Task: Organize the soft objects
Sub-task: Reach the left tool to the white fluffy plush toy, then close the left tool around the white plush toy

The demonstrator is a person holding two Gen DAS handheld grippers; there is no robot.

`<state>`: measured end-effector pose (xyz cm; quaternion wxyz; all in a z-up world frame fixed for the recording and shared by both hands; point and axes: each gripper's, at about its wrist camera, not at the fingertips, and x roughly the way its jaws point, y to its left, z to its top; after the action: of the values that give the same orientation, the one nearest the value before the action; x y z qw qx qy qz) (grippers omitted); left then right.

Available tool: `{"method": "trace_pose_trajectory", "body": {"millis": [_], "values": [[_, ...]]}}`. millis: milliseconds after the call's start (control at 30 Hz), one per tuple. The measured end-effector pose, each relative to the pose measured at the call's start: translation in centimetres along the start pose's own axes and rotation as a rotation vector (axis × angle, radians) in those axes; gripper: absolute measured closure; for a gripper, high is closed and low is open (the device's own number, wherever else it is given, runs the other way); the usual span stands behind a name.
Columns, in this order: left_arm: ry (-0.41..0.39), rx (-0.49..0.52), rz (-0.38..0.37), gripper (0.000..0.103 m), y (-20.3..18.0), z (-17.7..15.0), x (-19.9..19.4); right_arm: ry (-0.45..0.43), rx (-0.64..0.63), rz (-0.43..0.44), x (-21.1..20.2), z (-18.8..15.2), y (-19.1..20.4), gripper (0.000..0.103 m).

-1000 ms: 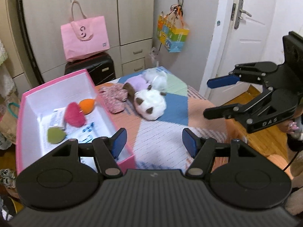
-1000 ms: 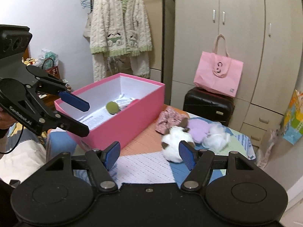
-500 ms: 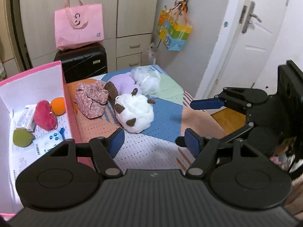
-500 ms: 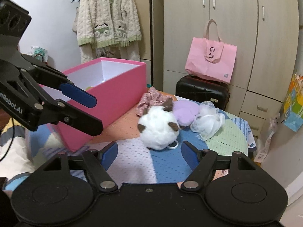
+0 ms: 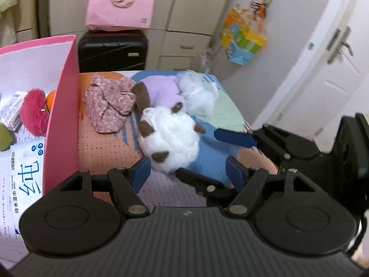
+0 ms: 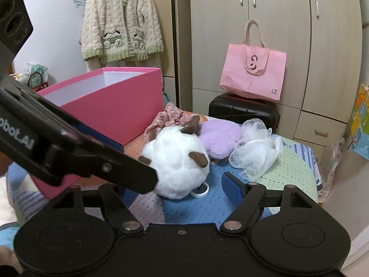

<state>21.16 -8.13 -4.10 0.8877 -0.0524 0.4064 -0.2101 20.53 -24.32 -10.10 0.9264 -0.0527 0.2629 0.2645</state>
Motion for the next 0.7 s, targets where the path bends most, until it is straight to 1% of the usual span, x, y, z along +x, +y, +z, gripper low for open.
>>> {"method": "trace_pose_trajectory", "body": {"millis": [167,300,367,433,633,700], "values": [[-0.057,0.034,0.061,0.032,-0.1,0.3,0.8,0.003,0.005,-0.001,1.3,-0.1,0.6,0.023],[-0.027,-0.028,0.014,0.032,0.7,0.7,2.1,0.013,0.000,-0.019,2.3,0.1,0.8,0.023],[-0.045,-0.031,0.034,0.032,0.9,0.6,2.4,0.022,0.044,0.005,2.7,0.3,0.3,0.023],[-0.046,-0.038,0.041,0.032,1.1,0.6,2.8,0.028,0.080,0.030,3.1,0.3,-0.2,0.023],[-0.051,-0.083,0.051,0.032,2.0,0.2,3.7,0.034,0.111,0.063,4.0,0.2,-0.2,0.023],[-0.050,-0.070,0.074,0.034,1.9,0.1,4.0,0.039,0.120,0.069,4.2,0.3,-0.3,0.023]]}}
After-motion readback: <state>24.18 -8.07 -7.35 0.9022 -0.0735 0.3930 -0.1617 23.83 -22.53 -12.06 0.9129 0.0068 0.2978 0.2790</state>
